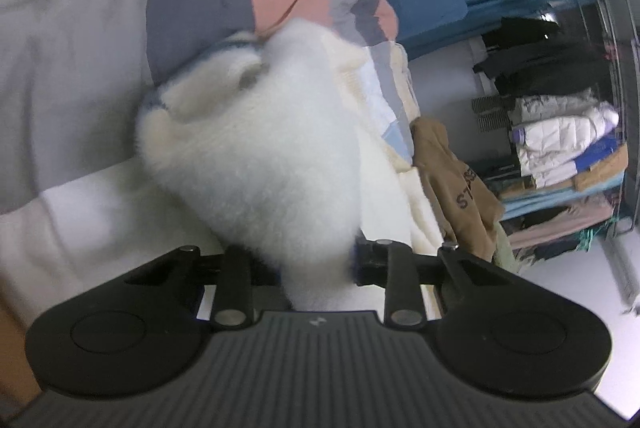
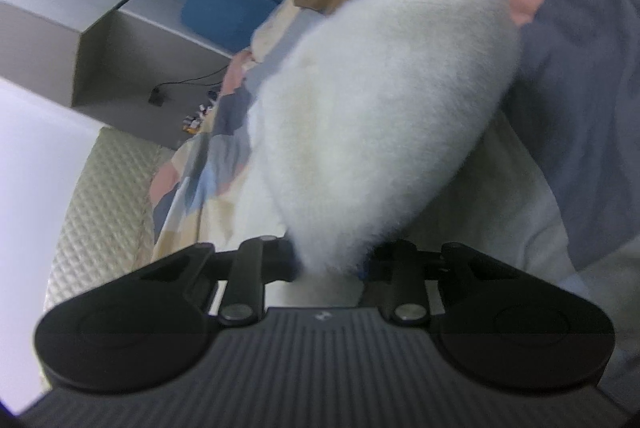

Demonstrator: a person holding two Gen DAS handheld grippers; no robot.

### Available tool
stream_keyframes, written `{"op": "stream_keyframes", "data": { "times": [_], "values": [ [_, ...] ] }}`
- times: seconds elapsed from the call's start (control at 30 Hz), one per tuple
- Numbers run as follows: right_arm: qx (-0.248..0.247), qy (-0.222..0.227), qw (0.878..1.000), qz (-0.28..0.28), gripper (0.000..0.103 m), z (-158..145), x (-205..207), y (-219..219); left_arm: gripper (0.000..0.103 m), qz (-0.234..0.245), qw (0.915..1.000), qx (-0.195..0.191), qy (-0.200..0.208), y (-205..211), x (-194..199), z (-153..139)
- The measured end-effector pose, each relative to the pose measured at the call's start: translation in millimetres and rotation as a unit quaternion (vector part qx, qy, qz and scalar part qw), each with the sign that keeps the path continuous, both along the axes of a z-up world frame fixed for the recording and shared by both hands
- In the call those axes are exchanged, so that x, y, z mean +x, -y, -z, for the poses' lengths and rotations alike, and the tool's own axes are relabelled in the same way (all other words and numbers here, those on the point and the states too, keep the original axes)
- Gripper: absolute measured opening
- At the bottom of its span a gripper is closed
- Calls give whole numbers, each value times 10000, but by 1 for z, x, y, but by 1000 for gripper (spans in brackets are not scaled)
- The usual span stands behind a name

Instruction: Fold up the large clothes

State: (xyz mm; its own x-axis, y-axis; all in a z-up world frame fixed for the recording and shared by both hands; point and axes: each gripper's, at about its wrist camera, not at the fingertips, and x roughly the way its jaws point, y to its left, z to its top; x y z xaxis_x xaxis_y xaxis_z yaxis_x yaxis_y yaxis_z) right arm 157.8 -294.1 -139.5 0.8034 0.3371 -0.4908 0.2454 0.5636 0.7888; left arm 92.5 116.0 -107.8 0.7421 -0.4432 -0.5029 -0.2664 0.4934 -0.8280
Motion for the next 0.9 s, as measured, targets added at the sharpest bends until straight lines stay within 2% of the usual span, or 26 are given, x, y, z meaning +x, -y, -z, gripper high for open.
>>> {"op": "stream_keyframes", "data": {
  "times": [0.13,0.43,0.53,0.73,0.9],
  "values": [
    [-200,130,9997,-94,29,-21,-19,0,32,88,9997,218,37,5,-30,-24],
    [-468,186,9981,-357,29,-48,-64,4,33,243,9992,318,-22,12,-91,-56],
    [-450,139,9982,-358,29,-49,-74,8,33,303,9990,335,-48,14,-99,-57],
    [-604,228,9970,-437,32,-56,-78,7,43,348,9983,457,47,17,-99,-65],
    [-710,368,9958,-443,38,-69,-77,6,50,406,9977,505,184,15,-93,-72]
  ]
}}
